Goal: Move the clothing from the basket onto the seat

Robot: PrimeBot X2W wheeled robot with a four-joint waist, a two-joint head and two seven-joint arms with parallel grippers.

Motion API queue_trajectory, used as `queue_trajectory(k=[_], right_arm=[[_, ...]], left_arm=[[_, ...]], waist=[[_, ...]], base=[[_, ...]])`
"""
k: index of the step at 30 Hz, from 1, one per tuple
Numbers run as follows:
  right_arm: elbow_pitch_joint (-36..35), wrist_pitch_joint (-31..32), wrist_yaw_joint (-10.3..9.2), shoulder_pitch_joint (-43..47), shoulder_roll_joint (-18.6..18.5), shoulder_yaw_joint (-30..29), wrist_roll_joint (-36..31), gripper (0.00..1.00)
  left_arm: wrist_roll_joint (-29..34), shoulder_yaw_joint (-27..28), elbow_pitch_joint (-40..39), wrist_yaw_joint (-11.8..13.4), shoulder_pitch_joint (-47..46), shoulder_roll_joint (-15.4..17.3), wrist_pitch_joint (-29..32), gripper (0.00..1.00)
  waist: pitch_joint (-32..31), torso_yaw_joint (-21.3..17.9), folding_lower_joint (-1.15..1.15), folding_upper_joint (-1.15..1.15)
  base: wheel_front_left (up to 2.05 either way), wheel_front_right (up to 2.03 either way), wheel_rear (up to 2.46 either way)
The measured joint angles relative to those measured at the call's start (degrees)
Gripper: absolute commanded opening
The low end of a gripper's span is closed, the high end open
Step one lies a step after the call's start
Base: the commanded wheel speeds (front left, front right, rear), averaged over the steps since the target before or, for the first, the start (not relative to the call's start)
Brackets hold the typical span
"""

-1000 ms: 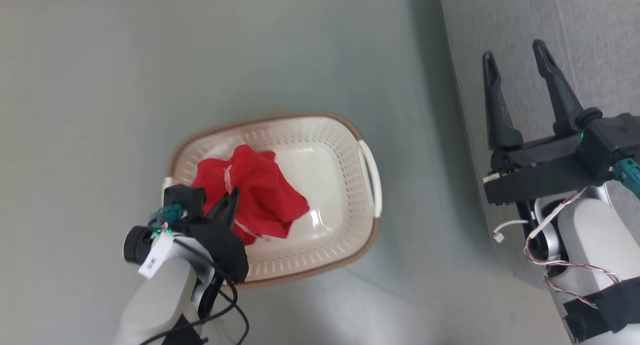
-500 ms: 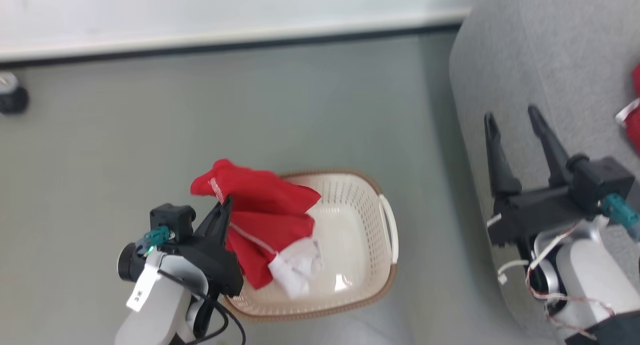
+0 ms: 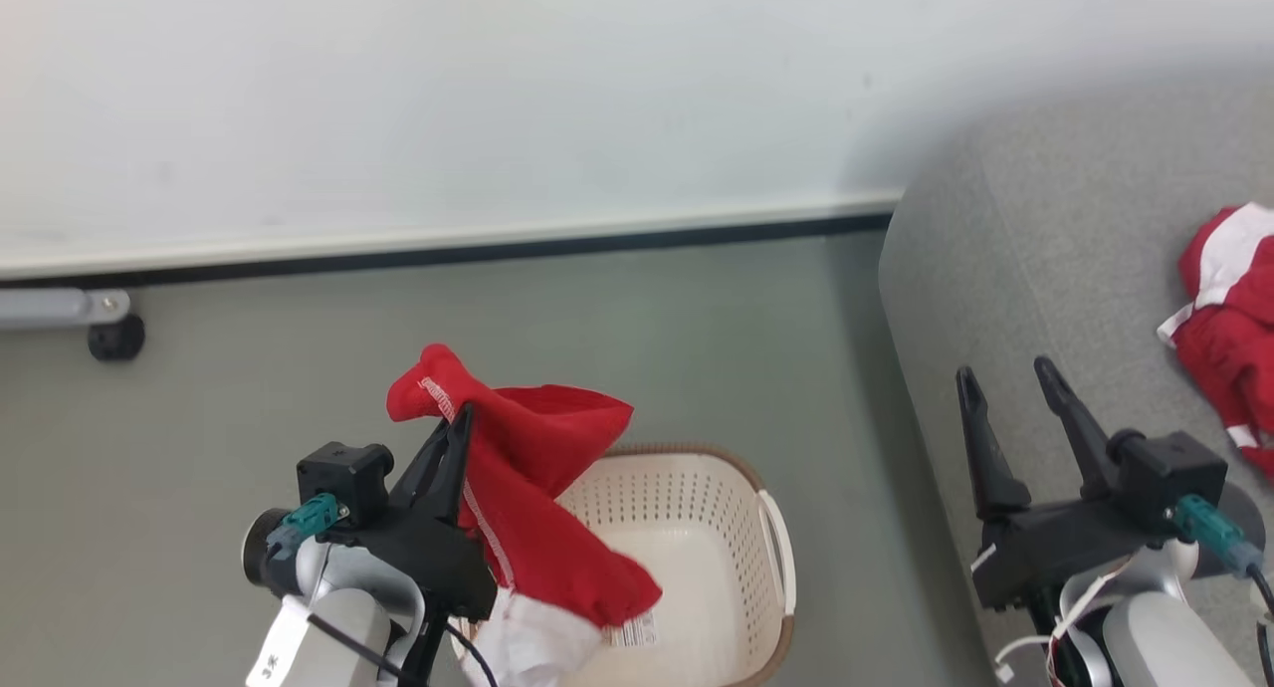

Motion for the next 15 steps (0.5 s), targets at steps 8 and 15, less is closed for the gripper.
queue_trajectory(k=[8, 15], right_arm=[[-1.4, 1.1, 0.0, 4.5, -0.4, 0.1, 0.5, 1.0], [-2.8, 2.2, 0.0, 6.6, -0.6, 0.4, 1.1, 1.0]], left_arm=[[1.3, 0.5, -11.1, 1.5, 3.9, 0.8, 0.0, 0.0], [3.5, -0.2, -20.8, 2.1, 4.6, 1.6, 0.0, 0.0]], waist=[[-5.3, 0.3, 0.01, 0.0], [-7.6, 0.5, 0.01, 0.0]], base=[[0.0, 0.0, 0.0], [0.0, 0.0, 0.0]])
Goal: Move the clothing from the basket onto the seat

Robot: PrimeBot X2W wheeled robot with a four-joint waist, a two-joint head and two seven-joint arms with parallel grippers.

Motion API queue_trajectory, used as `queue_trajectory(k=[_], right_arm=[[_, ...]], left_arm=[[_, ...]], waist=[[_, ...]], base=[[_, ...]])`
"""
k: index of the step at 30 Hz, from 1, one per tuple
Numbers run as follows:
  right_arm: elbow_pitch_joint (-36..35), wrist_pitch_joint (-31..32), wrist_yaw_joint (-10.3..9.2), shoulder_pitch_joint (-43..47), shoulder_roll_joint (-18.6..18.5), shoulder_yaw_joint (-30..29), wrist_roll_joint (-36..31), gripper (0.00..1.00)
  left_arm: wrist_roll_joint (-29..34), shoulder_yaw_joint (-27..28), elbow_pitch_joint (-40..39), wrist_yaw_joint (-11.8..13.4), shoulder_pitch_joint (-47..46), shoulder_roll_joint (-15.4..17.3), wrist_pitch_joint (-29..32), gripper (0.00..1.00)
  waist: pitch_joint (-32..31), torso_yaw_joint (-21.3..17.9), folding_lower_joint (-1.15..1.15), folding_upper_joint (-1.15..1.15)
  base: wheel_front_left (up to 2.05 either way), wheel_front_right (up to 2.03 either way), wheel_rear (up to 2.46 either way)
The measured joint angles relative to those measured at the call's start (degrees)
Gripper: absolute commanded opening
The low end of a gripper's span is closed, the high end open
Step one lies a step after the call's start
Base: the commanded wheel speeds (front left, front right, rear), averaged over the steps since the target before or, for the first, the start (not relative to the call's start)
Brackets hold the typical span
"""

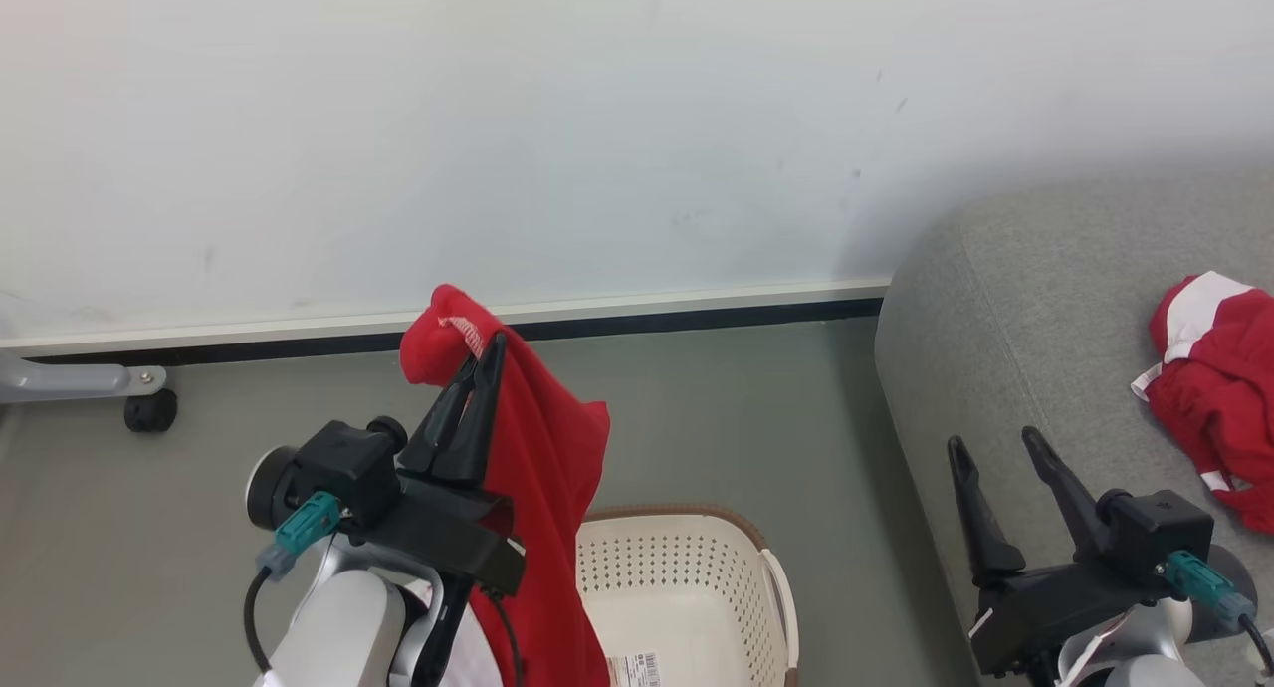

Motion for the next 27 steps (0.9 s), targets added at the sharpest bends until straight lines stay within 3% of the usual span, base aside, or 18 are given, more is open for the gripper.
queue_trajectory(k=[9, 20, 27], right_arm=[[-1.8, 1.5, 0.0, 1.3, 0.2, 1.4, 0.7, 1.0], [-3.6, 3.0, 0.0, 2.2, 0.9, 3.1, 0.8, 1.0], [-4.8, 4.0, 2.11, 0.8, 2.3, 7.0, 0.8, 1.0]], left_arm=[[1.2, -1.2, -10.2, 1.1, 1.0, 0.3, 0.0, 0.0], [1.5, -2.5, -17.0, 2.2, 3.2, 0.8, 3.1, 0.0], [1.5, -3.0, -18.8, 2.7, 3.2, 0.9, 5.0, 0.0]], waist=[[-1.3, 0.1, 0.0, 0.0], [-1.2, -0.3, 0.01, 0.0], [-0.8, -0.4, 0.01, 0.0]], base=[[0.0, 0.0, 0.0], [0.0, 0.0, 0.0], [0.0, 0.0, 0.0]])
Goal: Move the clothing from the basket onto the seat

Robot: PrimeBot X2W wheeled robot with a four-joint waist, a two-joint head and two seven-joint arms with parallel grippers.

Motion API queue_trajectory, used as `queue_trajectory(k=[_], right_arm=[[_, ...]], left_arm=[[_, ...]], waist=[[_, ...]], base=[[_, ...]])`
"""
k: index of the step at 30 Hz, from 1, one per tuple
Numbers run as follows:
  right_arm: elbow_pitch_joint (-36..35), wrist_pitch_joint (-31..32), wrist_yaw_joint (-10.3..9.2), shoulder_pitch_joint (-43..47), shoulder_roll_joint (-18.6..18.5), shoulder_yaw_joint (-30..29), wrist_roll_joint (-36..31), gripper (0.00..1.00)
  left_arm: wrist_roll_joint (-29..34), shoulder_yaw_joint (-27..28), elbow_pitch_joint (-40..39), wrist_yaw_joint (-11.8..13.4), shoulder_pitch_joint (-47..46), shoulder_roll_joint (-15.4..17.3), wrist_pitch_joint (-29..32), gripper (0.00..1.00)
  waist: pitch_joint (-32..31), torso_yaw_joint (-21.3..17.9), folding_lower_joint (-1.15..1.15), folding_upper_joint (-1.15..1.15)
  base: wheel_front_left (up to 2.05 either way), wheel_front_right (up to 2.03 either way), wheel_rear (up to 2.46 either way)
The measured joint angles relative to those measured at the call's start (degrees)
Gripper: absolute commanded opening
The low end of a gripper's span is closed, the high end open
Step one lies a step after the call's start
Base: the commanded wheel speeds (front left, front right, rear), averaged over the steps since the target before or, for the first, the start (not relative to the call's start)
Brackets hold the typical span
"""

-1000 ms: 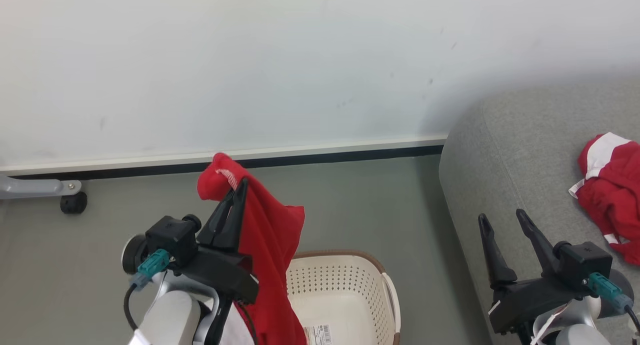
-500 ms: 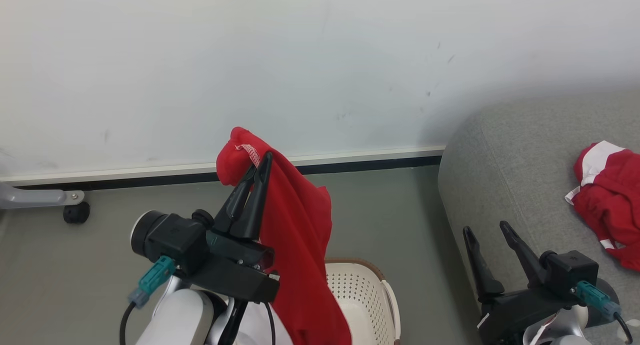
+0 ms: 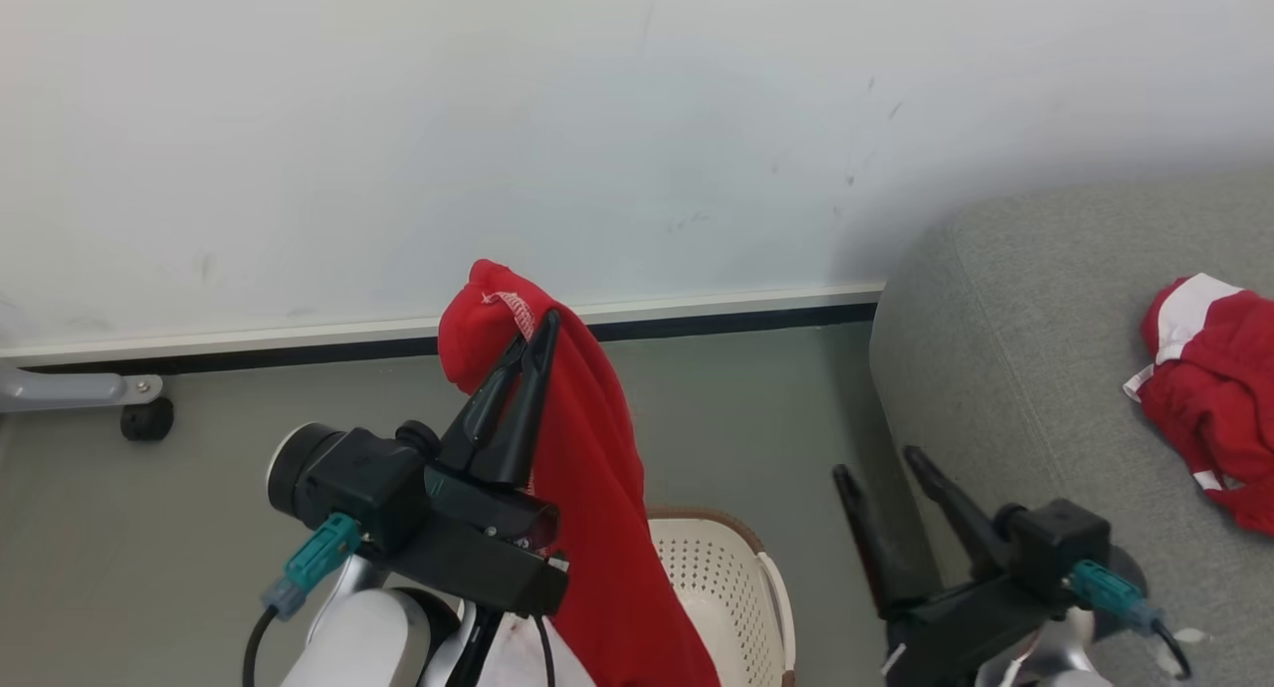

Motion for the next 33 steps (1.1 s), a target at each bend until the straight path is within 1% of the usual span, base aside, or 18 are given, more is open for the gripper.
queue_trajectory(k=[3, 8, 13, 18, 27, 28, 29, 30, 33], right_arm=[[-0.1, 0.5, 1.45, -1.5, 1.1, 2.5, 0.0, 1.0], [0.2, 1.5, 3.98, -4.2, 3.9, 7.1, 0.0, 1.0], [1.3, 2.3, 6.01, -6.6, 6.5, 10.7, 0.0, 1.0], [4.0, 2.8, 7.0, -9.7, 7.4, 13.4, 0.1, 1.0], [11.1, 3.0, 7.99, -14.3, 7.9, 17.4, 0.8, 1.0], [12.0, 3.0, 8.0, -14.8, 7.9, 17.5, 1.1, 0.86], [12.8, 3.0, 8.0, -15.3, 7.9, 17.6, 1.1, 0.32], [13.3, 3.0, 8.06, -15.7, 7.9, 17.6, 1.4, 0.0], [14.7, 2.6, 8.17, -16.4, 7.9, 17.9, 1.9, 0.0]], left_arm=[[0.0, -0.2, -0.5, 0.0, 0.0, 0.0, 0.7, 0.0], [0.0, -0.8, -1.0, 0.1, 0.0, -0.1, 1.8, 0.0], [0.0, -2.1, -1.2, 0.0, -0.1, -0.7, 2.8, 0.0], [0.0, -2.5, -1.2, 0.0, -0.1, -0.8, 3.7, 0.0], [0.1, -4.3, -1.8, -0.1, -0.4, -1.3, 4.7, 0.0], [0.1, -4.4, -1.9, -0.1, -0.5, -1.3, 4.7, 0.0], [0.1, -4.4, -2.0, -0.2, -0.5, -1.3, 4.8, 0.0], [0.1, -4.5, -2.0, -0.5, -0.7, -1.3, 4.9, 0.0], [0.1, -4.8, -2.0, -0.5, -0.9, -1.5, 5.2, 0.0]], waist=[[0.2, 0.0, 0.0, 0.0], [0.4, 0.2, 0.0, 0.0], [0.9, 0.8, 0.0, 0.0], [1.2, 1.3, 0.0, 0.0], [1.6, 2.0, 0.0, 0.0], [1.6, 2.1, 0.0, 0.0], [1.6, 2.2, 0.0, 0.0], [1.7, 2.2, 0.0, 0.0], [1.7, 2.5, 0.0, 0.0]], base=[[0.0, 0.0, 0.0], [0.0, 0.0, 0.0], [0.0, 0.0, 0.0], [0.0, 0.0, 0.0], [0.0, 0.0, 0.0], [0.0, 0.0, 0.0], [0.0, 0.0, 0.0], [0.0, 0.0, 0.0], [0.0, 0.0, 0.0]])
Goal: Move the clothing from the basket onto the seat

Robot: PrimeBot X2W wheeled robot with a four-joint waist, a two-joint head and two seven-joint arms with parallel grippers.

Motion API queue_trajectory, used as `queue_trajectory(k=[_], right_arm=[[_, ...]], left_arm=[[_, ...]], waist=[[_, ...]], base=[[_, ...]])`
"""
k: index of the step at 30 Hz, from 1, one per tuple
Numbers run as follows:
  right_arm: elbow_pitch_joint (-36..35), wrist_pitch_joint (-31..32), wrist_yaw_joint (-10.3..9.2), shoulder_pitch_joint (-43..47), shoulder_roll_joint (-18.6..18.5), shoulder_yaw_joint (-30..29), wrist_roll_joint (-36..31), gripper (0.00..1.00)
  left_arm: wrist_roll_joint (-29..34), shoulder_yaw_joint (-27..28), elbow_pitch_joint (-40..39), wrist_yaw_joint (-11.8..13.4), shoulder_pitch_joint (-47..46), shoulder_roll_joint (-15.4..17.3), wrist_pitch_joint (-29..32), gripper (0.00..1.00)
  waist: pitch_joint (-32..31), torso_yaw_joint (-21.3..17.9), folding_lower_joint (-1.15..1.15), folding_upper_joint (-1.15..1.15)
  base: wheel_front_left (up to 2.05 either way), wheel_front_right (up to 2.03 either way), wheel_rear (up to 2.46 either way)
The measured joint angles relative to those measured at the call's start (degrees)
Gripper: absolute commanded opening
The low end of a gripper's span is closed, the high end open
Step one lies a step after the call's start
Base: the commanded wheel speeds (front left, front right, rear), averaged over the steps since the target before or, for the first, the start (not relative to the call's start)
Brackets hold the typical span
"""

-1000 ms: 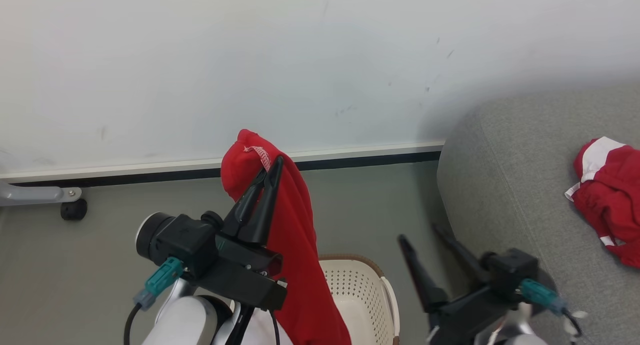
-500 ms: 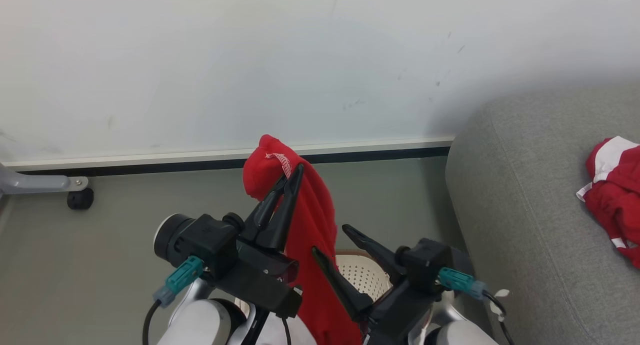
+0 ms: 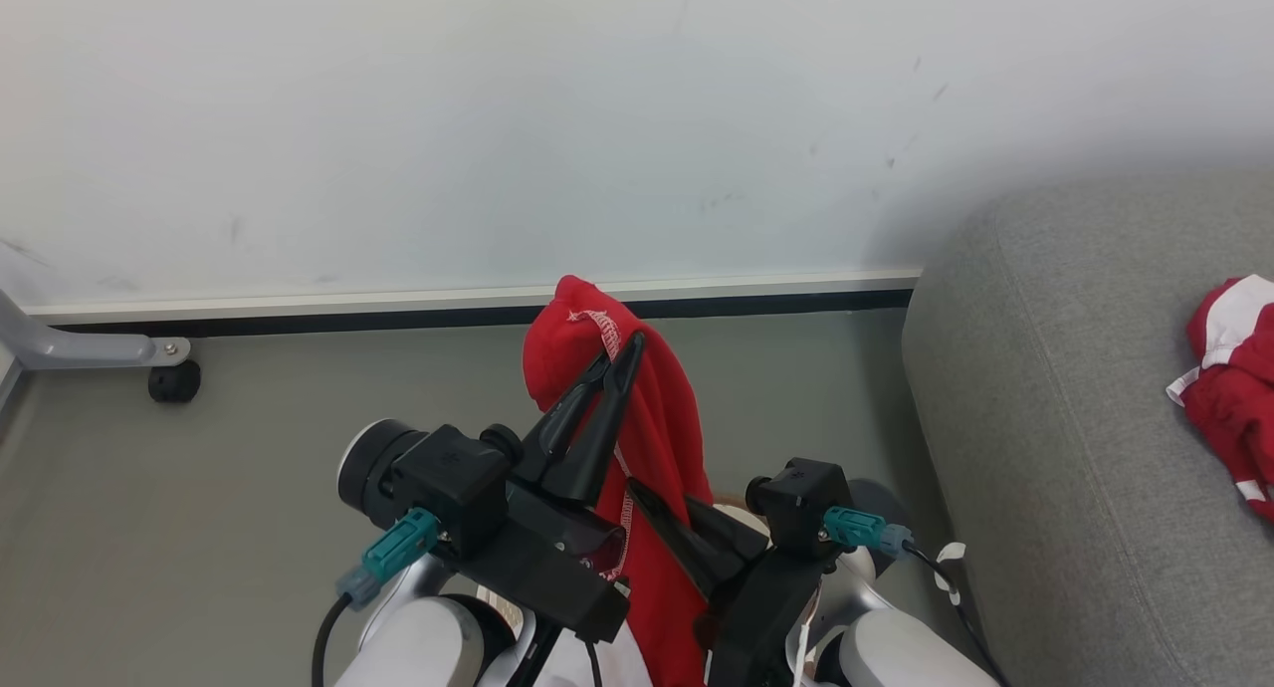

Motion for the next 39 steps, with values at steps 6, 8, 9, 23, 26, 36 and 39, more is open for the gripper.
queue_trajectory(k=[6, 8, 9, 23, 26, 36, 39], right_arm=[[1.8, -1.6, 0.3, -1.0, 0.0, 0.4, 1.8, 0.0], [2.4, -2.2, 0.3, -1.3, 0.0, 0.4, 2.2, 0.0], [2.7, -2.5, 0.3, -1.6, 0.0, 0.3, 2.3, 0.0], [6.4, -6.9, 0.38, -7.0, 0.1, -3.0, 3.8, 0.0], [7.7, -7.8, 0.38, -8.0, 0.1, -4.1, 4.3, 0.0], [11.1, -10.3, 0.4, -10.2, -0.6, -6.9, 5.3, 0.0], [11.7, -10.8, 0.41, -10.3, -1.0, -7.5, 5.3, 0.0]], left_arm=[[0.0, -0.2, 0.0, 0.0, 0.0, 0.0, 0.1, 0.0], [0.0, -0.3, 0.0, -0.3, 0.0, 0.0, 0.4, 0.0], [0.0, -0.3, 0.0, -0.5, 0.0, 0.0, 0.5, 0.0], [0.1, -1.2, 0.7, -0.5, 1.2, 1.7, 1.5, 1.0], [0.9, -1.7, 1.0, -0.6, 1.9, 2.4, 1.9, 1.0], [1.8, -4.7, 2.3, -2.0, 5.9, 4.2, 3.0, 1.0], [2.1, -4.8, 2.5, -2.0, 6.5, 4.7, 3.2, 1.0]], waist=[[0.1, 0.2, 0.0, 0.0], [0.1, 0.2, 0.0, 0.0], [0.1, 0.1, 0.0, 0.0], [-0.6, -0.1, 0.0, 0.0], [-0.7, 0.0, 0.0, 0.0], [-0.8, -0.3, 0.0, 0.0], [-0.8, -0.6, 0.0, 0.0]], base=[[0.0, 0.0, 0.0], [0.0, 0.0, 0.0], [0.0, 0.0, 0.0], [0.0, 0.0, 0.0], [0.0, 0.0, 0.0], [0.0, 0.0, 0.0], [0.0, 0.0, 0.0]])
